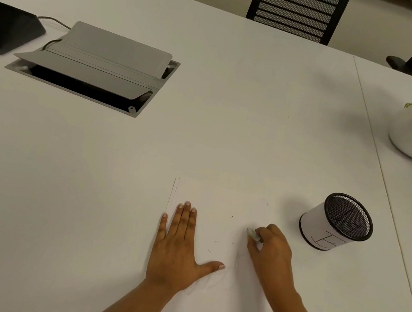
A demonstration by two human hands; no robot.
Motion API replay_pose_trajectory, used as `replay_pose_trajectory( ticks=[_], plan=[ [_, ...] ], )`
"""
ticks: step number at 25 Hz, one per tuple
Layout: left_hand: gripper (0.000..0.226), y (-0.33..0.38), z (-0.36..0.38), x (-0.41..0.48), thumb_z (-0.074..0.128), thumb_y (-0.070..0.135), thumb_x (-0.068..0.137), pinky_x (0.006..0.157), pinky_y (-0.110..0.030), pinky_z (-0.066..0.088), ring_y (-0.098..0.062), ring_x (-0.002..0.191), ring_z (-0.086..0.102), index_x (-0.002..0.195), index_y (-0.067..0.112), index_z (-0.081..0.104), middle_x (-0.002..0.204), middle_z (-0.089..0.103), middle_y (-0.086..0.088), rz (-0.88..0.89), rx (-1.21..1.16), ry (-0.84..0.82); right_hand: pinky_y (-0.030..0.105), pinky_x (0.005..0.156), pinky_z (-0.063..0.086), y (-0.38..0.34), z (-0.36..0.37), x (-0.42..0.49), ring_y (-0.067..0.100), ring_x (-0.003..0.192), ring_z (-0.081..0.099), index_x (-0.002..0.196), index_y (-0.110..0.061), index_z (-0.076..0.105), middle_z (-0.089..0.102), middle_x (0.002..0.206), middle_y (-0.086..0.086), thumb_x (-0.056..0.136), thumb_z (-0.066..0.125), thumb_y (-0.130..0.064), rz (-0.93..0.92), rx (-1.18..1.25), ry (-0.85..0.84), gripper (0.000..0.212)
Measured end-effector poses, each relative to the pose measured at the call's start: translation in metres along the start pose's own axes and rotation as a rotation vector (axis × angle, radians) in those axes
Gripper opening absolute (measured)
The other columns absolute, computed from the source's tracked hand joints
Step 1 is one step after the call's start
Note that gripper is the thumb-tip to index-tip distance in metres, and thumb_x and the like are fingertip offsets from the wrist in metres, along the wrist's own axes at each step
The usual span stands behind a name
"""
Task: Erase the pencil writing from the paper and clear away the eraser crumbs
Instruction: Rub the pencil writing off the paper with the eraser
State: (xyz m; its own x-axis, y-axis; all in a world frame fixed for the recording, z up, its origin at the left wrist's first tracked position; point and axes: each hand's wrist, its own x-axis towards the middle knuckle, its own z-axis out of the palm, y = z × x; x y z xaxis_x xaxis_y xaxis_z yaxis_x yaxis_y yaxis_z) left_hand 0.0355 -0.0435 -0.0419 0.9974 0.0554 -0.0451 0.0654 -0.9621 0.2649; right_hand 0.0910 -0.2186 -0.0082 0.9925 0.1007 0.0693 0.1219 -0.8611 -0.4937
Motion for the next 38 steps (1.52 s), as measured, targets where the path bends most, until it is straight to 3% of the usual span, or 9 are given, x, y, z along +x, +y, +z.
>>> replay_pose_trajectory(
  ticks=[4, 6, 9, 13, 15, 22, 29, 33, 38],
  plan=[
    [0.121, 0.0, 0.0, 0.001, 0.012, 0.093, 0.058, 0.111, -0.045, -0.012, -0.025, 0.14, -0.014, 0.143, 0.009, -0.005, 0.153, -0.007, -0.007, -0.016, -0.017, 0.001, 0.026, 0.055, 0.03, -0.001, -0.005, 0.021, 0.021, 0.058, 0.043, 0.067, 0.005, 0.061, 0.045, 0.067, 0.008, 0.086, 0.059, -0.01, 0.074, -0.021, 0.079, 0.024],
    [0.121, 0.0, 0.001, 0.001, 0.01, 0.094, 0.056, 0.111, -0.045, -0.015, -0.023, 0.139, -0.019, 0.141, 0.011, -0.013, 0.153, -0.013, -0.006, -0.019, -0.015, -0.006, 0.022, 0.049, 0.024, -0.013, 0.005, 0.009, 0.019, 0.057, 0.041, 0.064, 0.004, 0.059, 0.043, 0.065, 0.005, 0.083, 0.061, -0.008, 0.039, -0.006, 0.027, 0.023],
    [0.122, 0.0, 0.002, 0.001, 0.013, 0.094, 0.057, 0.111, -0.045, -0.012, -0.024, 0.14, -0.012, 0.143, 0.01, -0.004, 0.154, -0.006, -0.007, -0.024, -0.034, 0.01, 0.013, 0.048, 0.026, -0.023, 0.017, -0.015, 0.017, 0.056, 0.042, 0.065, 0.001, 0.059, 0.043, 0.064, 0.002, 0.08, 0.064, -0.006, -0.089, 0.033, -0.079, 0.018],
    [0.12, 0.0, 0.001, 0.0, 0.015, 0.092, 0.06, 0.111, -0.044, -0.008, -0.026, 0.141, -0.001, 0.144, 0.006, 0.008, 0.154, 0.006, -0.01, -0.003, -0.012, 0.022, 0.034, 0.054, 0.039, -0.002, 0.0, 0.016, 0.03, 0.061, 0.05, 0.065, 0.006, 0.057, 0.05, 0.067, 0.015, 0.085, 0.059, -0.008, -0.03, -0.049, 0.006, 0.025],
    [0.12, -0.001, 0.0, 0.0, 0.015, 0.092, 0.061, 0.111, -0.045, -0.009, -0.026, 0.141, -0.004, 0.144, 0.006, 0.006, 0.154, 0.003, -0.01, 0.001, -0.015, 0.02, 0.036, 0.056, 0.041, 0.003, -0.007, 0.03, 0.033, 0.063, 0.051, 0.068, 0.008, 0.059, 0.052, 0.07, 0.018, 0.087, 0.057, -0.01, 0.021, -0.077, 0.041, 0.026],
    [0.123, 0.0, 0.002, 0.001, 0.007, 0.095, 0.054, 0.111, -0.045, -0.015, -0.021, 0.139, -0.02, 0.143, 0.011, -0.011, 0.153, -0.015, -0.005, -0.027, -0.024, -0.002, 0.009, 0.049, 0.022, -0.024, 0.022, -0.004, 0.009, 0.052, 0.037, 0.068, 0.0, 0.06, 0.037, 0.06, -0.005, 0.084, 0.061, -0.013, -0.012, 0.056, -0.036, 0.021],
    [0.12, -0.001, 0.001, 0.0, 0.012, 0.093, 0.058, 0.111, -0.046, -0.015, -0.024, 0.139, -0.019, 0.142, 0.01, -0.011, 0.153, -0.014, -0.006, -0.019, -0.016, -0.007, 0.023, 0.058, 0.03, -0.016, 0.01, 0.027, 0.019, 0.063, 0.043, 0.074, 0.003, 0.06, 0.045, 0.072, 0.006, 0.087, 0.055, -0.01, 0.094, 0.011, 0.056, 0.02],
    [0.12, 0.0, 0.002, 0.0, 0.008, 0.093, 0.056, 0.111, -0.045, -0.017, -0.023, 0.139, -0.021, 0.141, 0.012, -0.016, 0.151, -0.019, -0.005, -0.019, -0.006, -0.003, 0.014, 0.05, 0.026, -0.032, 0.019, 0.0, 0.014, 0.06, 0.041, 0.068, -0.001, 0.056, 0.041, 0.068, 0.0, 0.086, 0.056, -0.009, 0.025, 0.047, -0.031, 0.019],
    [0.119, 0.001, -0.001, 0.0, 0.013, 0.092, 0.059, 0.11, -0.043, -0.015, -0.025, 0.14, -0.013, 0.143, 0.009, -0.005, 0.153, -0.009, -0.007, -0.012, -0.017, 0.013, 0.009, 0.05, 0.025, -0.021, 0.015, -0.032, 0.007, 0.053, 0.037, 0.061, -0.01, 0.051, 0.035, 0.061, -0.008, 0.084, 0.061, -0.011, -0.033, 0.095, -0.094, 0.025]
  ],
)
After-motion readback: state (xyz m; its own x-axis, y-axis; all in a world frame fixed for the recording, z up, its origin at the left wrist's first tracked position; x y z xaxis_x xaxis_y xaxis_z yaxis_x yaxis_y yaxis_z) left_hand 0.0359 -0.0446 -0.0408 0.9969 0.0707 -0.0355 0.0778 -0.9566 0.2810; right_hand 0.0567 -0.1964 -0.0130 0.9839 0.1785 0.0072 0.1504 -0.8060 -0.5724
